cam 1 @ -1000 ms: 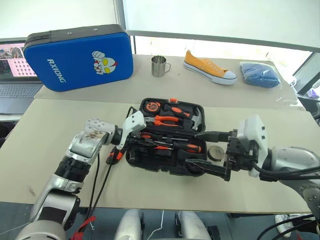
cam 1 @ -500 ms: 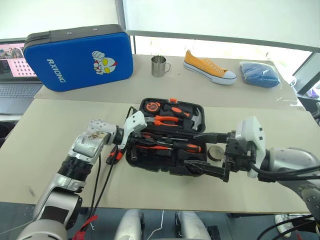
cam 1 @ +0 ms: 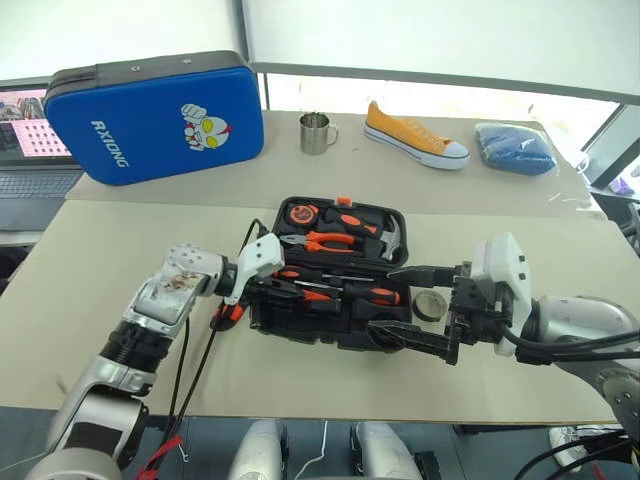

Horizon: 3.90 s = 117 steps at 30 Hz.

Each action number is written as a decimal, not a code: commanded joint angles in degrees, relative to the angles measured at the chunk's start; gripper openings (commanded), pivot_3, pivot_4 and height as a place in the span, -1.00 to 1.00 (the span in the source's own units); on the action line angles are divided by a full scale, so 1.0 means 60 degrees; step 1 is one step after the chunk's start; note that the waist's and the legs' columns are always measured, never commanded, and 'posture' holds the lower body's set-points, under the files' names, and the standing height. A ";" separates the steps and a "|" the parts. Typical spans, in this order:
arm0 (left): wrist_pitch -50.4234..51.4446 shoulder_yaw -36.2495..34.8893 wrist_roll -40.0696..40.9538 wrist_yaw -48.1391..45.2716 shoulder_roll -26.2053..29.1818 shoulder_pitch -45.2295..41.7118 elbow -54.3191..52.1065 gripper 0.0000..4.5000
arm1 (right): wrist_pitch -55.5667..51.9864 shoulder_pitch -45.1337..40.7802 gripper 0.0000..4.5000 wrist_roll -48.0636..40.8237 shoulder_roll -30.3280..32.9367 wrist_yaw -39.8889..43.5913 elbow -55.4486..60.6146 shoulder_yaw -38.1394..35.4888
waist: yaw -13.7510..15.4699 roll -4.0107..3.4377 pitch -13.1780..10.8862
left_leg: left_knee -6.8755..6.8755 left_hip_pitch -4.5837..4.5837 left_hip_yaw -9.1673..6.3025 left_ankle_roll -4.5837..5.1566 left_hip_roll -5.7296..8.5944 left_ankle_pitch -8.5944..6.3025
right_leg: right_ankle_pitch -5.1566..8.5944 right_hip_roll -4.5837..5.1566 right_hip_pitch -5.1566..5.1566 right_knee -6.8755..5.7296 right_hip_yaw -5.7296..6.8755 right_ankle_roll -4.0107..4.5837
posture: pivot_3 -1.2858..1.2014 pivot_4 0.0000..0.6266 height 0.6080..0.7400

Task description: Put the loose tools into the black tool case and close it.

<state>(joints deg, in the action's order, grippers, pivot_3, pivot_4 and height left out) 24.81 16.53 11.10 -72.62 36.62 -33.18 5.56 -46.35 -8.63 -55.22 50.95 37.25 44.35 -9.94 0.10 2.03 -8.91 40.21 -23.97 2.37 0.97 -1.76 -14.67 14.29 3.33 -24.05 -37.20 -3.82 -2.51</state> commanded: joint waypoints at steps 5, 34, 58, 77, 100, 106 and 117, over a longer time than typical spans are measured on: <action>0.0339 -0.0643 0.0427 0.0266 0.0083 0.0017 -0.0233 -0.99 | 0.0252 -0.0096 1.00 0.0067 -0.0035 0.0106 0.0056 -0.0087 | -0.0004 -0.0002 0.0004 | 0.0000 0.0009 0.0001 0.0000 -0.0001 0.0000 | 0.0000 -0.0001 0.0006 -0.0002 -0.0001 0.0000 | 0.03 -0.52 0.98; 0.3741 -0.7768 0.1708 0.2722 0.3522 0.5816 -0.4250 0.98 | 0.1010 -0.1845 1.00 0.1036 0.0468 0.3401 -0.1765 0.0726 | 0.0034 0.0009 -0.0002 | -0.0051 0.0026 0.0011 -0.0003 -0.0028 0.0000 | -0.0003 0.0029 -0.0009 0.0014 0.0001 0.0006 | 0.03 -0.52 0.98; 1.1281 -0.0628 0.2947 0.6172 0.2377 -0.1730 -0.3211 0.98 | 0.1052 -0.0863 1.00 0.1482 -0.0425 0.1759 -0.0464 0.0669 | -0.0063 0.0022 -0.0004 | -0.0053 0.0020 0.0009 -0.0008 0.0000 0.0006 | -0.0005 -0.0003 -0.0022 0.0001 -0.0012 0.0009 | 0.03 -0.52 0.98; 1.0304 0.0808 0.2280 0.6432 0.1871 -0.1370 -0.1963 -0.14 | 0.1009 -0.0761 1.00 0.1004 -0.0319 0.1152 -0.0139 0.0558 | 0.0096 -0.0013 0.0018 | -0.0047 0.0042 0.0008 -0.0011 0.0016 0.0010 | -0.0004 0.0010 0.0008 0.0001 -0.0013 0.0007 | 0.03 -0.52 0.98; 0.1286 0.0911 0.0961 0.0260 0.2494 -0.2646 -0.2768 -0.26 | 0.0579 0.0566 1.00 -0.0289 0.1040 0.1810 0.0330 -0.1050 | 0.0230 0.0011 0.0009 | 0.0005 -0.0054 0.0081 0.0015 0.0012 -0.0005 | -0.0023 0.0015 -0.0022 0.0050 0.0008 -0.0011 | 0.03 -0.52 0.98; 0.1566 0.2561 -0.0003 -0.0546 0.1705 -0.3182 -0.3297 -0.26 | 0.0428 0.1388 1.00 -0.0671 0.1247 0.1602 0.0702 -0.1772 | 0.0032 0.0011 0.0009 | 0.0004 -0.0041 0.0068 0.0015 0.0002 -0.0005 | -0.0020 -0.0013 -0.0022 0.0031 -0.0007 -0.0008 | 0.03 -0.52 0.98; 0.0883 0.3806 -0.1779 -0.1142 0.1721 -0.2780 -0.3026 -0.26 | 0.0474 0.1956 1.00 -0.0937 0.1096 0.0554 0.1178 -0.2156 | 0.0069 0.0010 0.0009 | 0.0009 -0.0037 0.0007 0.0016 0.0004 -0.0004 | -0.0019 -0.0012 -0.0020 0.0027 -0.0015 -0.0010 | 0.03 -0.52 0.98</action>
<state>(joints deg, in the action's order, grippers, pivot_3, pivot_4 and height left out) 31.26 40.16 1.83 -78.92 47.12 -50.15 -12.59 -44.00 3.11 -59.81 57.67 41.30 49.75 -21.09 0.51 2.09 -8.86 40.27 -24.19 2.42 1.07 -1.73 -14.69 14.18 3.26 -24.17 -37.04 -3.91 -2.57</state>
